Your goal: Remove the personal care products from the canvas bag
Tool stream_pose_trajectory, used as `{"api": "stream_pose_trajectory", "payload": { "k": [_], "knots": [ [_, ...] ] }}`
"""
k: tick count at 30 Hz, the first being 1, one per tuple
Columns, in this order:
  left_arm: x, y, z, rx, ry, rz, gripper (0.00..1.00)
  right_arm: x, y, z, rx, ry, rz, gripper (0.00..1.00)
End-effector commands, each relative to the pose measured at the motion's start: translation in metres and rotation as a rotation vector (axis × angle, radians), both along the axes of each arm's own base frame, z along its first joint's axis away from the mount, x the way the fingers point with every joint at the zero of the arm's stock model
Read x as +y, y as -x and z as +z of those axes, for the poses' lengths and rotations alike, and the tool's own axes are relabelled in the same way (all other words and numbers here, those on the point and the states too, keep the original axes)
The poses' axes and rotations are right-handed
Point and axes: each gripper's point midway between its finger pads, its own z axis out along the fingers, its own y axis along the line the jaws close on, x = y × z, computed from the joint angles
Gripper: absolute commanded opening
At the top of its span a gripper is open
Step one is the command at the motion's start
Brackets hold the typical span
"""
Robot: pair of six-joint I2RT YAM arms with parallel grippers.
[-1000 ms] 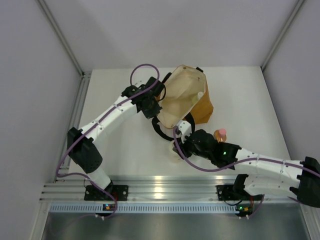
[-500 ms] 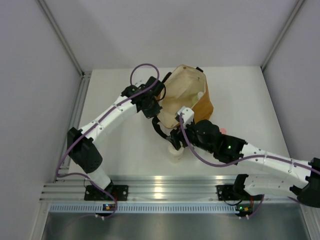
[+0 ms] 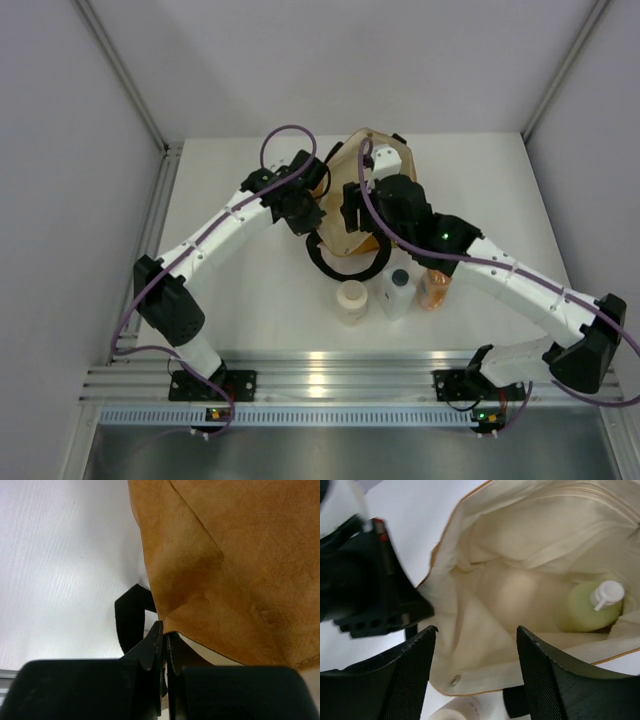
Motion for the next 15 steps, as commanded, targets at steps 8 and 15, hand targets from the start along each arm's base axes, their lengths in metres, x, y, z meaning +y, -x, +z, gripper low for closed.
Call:
{"api": "stream_pose_trajectory", "payload": {
  "k": [8,15],
  "knots": [
    [-0.020,-0.006,0.031,-0.044,0.126,-0.013,0.00,-0.057,-0.070,-0.046,0.164,0.111,-0.265,0.60],
    [-0.019,-0.012,0.033,-0.071,0.114,-0.011,0.00,-0.096,-0.069,-0.082,0.217,0.165,-0.402,0.60]
  ]
}}
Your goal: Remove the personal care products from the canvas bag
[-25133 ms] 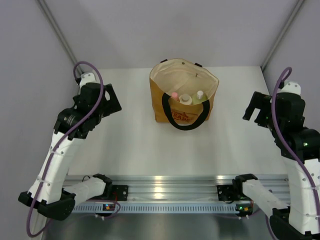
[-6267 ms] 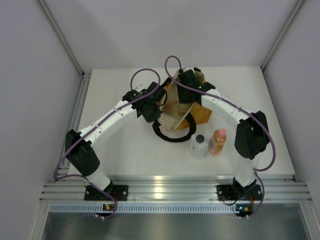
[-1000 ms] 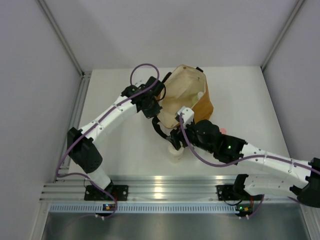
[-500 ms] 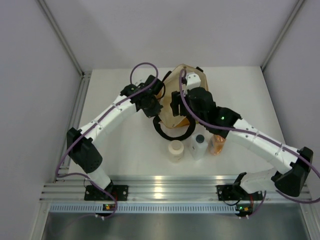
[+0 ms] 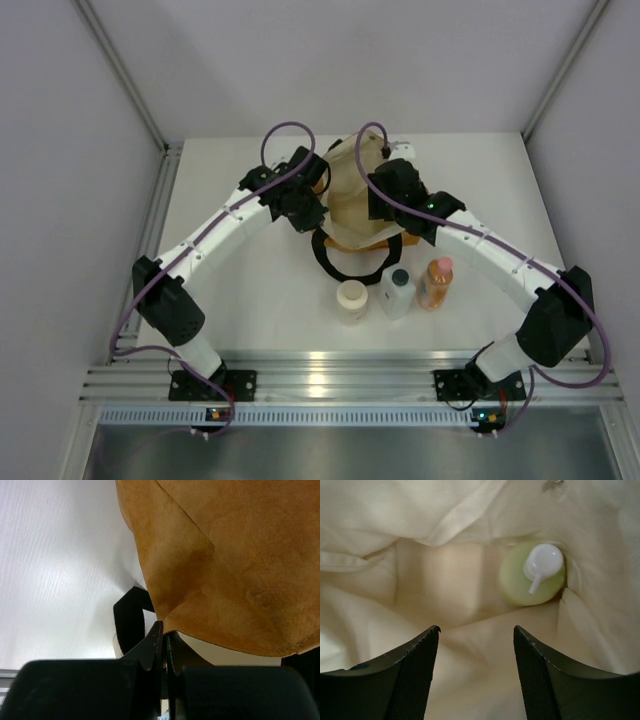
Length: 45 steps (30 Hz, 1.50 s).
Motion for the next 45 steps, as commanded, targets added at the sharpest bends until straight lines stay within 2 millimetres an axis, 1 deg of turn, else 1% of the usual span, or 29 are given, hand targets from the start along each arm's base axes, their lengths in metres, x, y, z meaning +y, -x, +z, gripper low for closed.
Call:
{"api": "stream_pose_trajectory", "payload": {
  "k": [1,6,9,10,12,13,15,16,17,19,21,22,24,25,26,28,30,31,32,35,38,45],
  "knots": [
    [-0.010,-0.012,0.021,-0.066,0.055,-0.006,0.00,-0.033,0.003,-0.009,0.010,0.042,-0.112,0.60],
    [-0.011,-0.014,0.007,-0.045,0.024,-0.024,0.00,-0.049,0.000,-0.021,0.016,0.113,-0.152,0.60],
    [-0.010,-0.016,0.003,-0.044,0.006,-0.026,0.00,-0.053,-0.008,-0.019,0.007,0.143,-0.166,0.61],
    [-0.010,-0.017,0.003,-0.046,0.003,-0.025,0.00,-0.055,-0.012,-0.013,-0.006,0.146,-0.173,0.61],
    [-0.008,-0.017,0.003,-0.051,-0.007,-0.024,0.00,-0.056,-0.019,-0.014,-0.005,0.170,-0.174,0.61],
    [-0.007,-0.018,0.003,-0.053,-0.010,-0.022,0.00,-0.058,-0.025,-0.008,-0.019,0.171,-0.186,0.62],
    [-0.006,-0.018,0.004,-0.057,-0.011,-0.023,0.00,-0.059,-0.031,-0.011,-0.013,0.193,-0.189,0.62],
    [-0.006,-0.018,0.003,-0.056,-0.014,-0.022,0.00,-0.062,-0.035,-0.007,-0.021,0.193,-0.204,0.62],
    [-0.006,-0.017,0.001,-0.053,-0.017,-0.023,0.00,-0.062,-0.038,-0.011,-0.015,0.197,-0.214,0.63],
    [-0.006,-0.017,0.000,-0.049,-0.019,-0.024,0.00,-0.063,-0.042,-0.009,-0.024,0.187,-0.241,0.64],
    [-0.005,-0.016,-0.001,-0.047,-0.022,-0.024,0.00,-0.063,-0.045,-0.012,-0.022,0.183,-0.262,0.64],
    [-0.005,-0.016,-0.003,-0.045,-0.024,-0.022,0.00,-0.062,-0.048,-0.010,-0.029,0.177,-0.269,0.64],
    [-0.004,-0.015,-0.004,-0.043,-0.024,-0.019,0.00,-0.060,-0.052,-0.013,-0.026,0.176,-0.280,0.65],
    [-0.004,-0.015,-0.005,-0.039,-0.027,-0.019,0.00,-0.059,-0.056,-0.009,-0.033,0.170,-0.283,0.65],
    [-0.004,-0.015,-0.005,-0.037,-0.025,-0.021,0.00,-0.058,-0.059,-0.014,-0.025,0.180,-0.286,0.65],
    [-0.004,-0.015,-0.006,-0.034,-0.025,-0.020,0.00,-0.058,-0.064,-0.012,-0.031,0.175,-0.298,0.65],
    [-0.005,-0.014,-0.007,-0.031,-0.026,-0.028,0.00,-0.059,-0.070,-0.017,-0.026,0.179,-0.312,0.65],
    [-0.004,-0.013,-0.009,-0.027,-0.030,-0.029,0.00,-0.060,-0.073,-0.015,-0.032,0.176,-0.325,0.65],
    [-0.004,-0.013,-0.011,-0.024,-0.031,-0.027,0.00,-0.061,-0.076,-0.019,-0.026,0.176,-0.334,0.65],
    [-0.003,-0.011,-0.012,-0.018,-0.033,-0.024,0.00,-0.065,-0.080,-0.021,-0.025,0.172,-0.361,0.65],
    [-0.003,-0.010,-0.013,-0.016,-0.031,-0.023,0.00,-0.071,-0.082,-0.028,-0.015,0.175,-0.380,0.65],
    [-0.003,-0.009,-0.012,-0.015,-0.026,-0.027,0.00,-0.075,-0.084,-0.057,0.068,0.177,-0.345,0.63]
  ]
}}
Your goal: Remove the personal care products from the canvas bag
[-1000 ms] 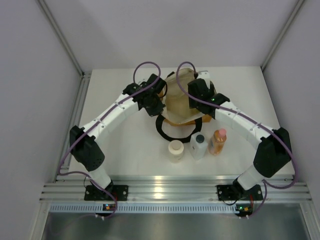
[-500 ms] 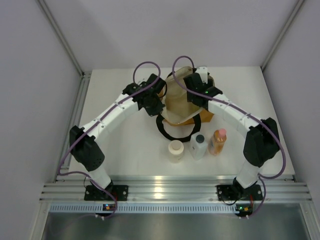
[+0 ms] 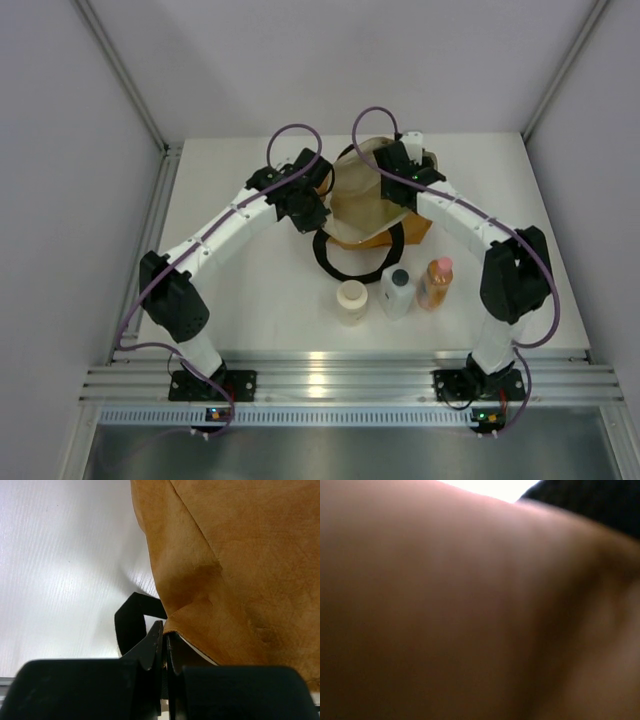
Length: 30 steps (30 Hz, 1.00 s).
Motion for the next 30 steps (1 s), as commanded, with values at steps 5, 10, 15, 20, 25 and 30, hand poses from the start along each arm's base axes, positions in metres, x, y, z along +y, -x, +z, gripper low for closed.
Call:
{"api": "stream_pose_trajectory", "payload": {
  "k": [5,10,15,20,25,30],
  "knots": [
    [-0.001,-0.003,0.003,-0.020,0.012,-0.001,0.00,-0.007,-0.007,-0.033,0.091,-0.004,0.010,0.61],
    [0.000,-0.002,0.004,-0.022,0.008,-0.004,0.00,-0.006,-0.010,-0.044,0.119,-0.014,0.022,0.52],
    [0.002,-0.001,0.002,-0.020,0.004,-0.002,0.00,-0.005,-0.015,-0.045,0.103,-0.040,0.037,0.30],
    [0.003,0.000,0.003,-0.021,0.003,0.002,0.00,0.001,-0.014,-0.039,0.088,-0.070,0.066,0.00],
    [0.003,-0.001,0.002,-0.022,0.004,0.005,0.00,0.007,-0.015,-0.019,0.035,-0.115,0.101,0.00],
    [0.003,0.000,0.003,-0.023,0.006,0.010,0.00,0.029,-0.013,0.010,-0.033,-0.187,0.215,0.00]
  ]
}}
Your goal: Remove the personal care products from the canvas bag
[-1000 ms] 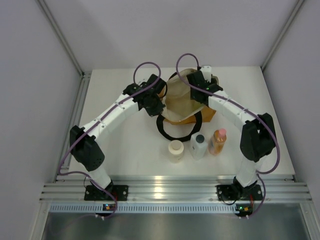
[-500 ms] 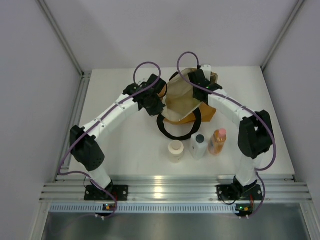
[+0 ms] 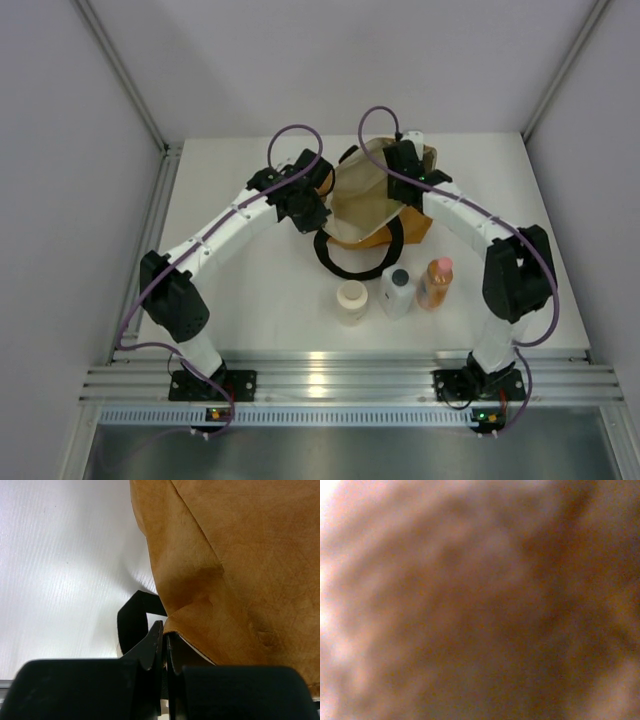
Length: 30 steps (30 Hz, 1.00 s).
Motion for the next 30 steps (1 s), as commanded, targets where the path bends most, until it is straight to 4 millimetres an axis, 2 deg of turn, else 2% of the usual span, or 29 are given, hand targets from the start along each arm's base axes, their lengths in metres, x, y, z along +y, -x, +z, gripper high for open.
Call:
{"api": "stream_pose_trajectory", "payload": {
  "k": [1,3,6,14,23,30],
  "knots": [
    [0.005,0.001,0.004,-0.014,0.001,0.012,0.00,0.024,0.003,0.032,-0.061,-0.110,0.130,0.00],
    [0.004,0.002,0.004,-0.013,0.002,0.011,0.00,0.034,0.006,0.042,-0.087,-0.126,0.186,0.00],
    [0.004,0.001,0.005,-0.016,0.004,0.013,0.00,0.040,0.009,0.048,-0.098,-0.122,0.223,0.00],
    [0.004,0.000,0.006,-0.018,0.005,0.018,0.00,0.064,0.021,0.053,-0.108,-0.141,0.349,0.00],
    [0.004,0.000,0.007,-0.020,0.009,0.021,0.00,0.089,0.034,0.068,-0.134,-0.157,0.467,0.00],
    [0.004,0.000,0.008,-0.022,0.012,0.024,0.00,0.099,0.041,0.076,-0.147,-0.160,0.517,0.00]
  ]
}}
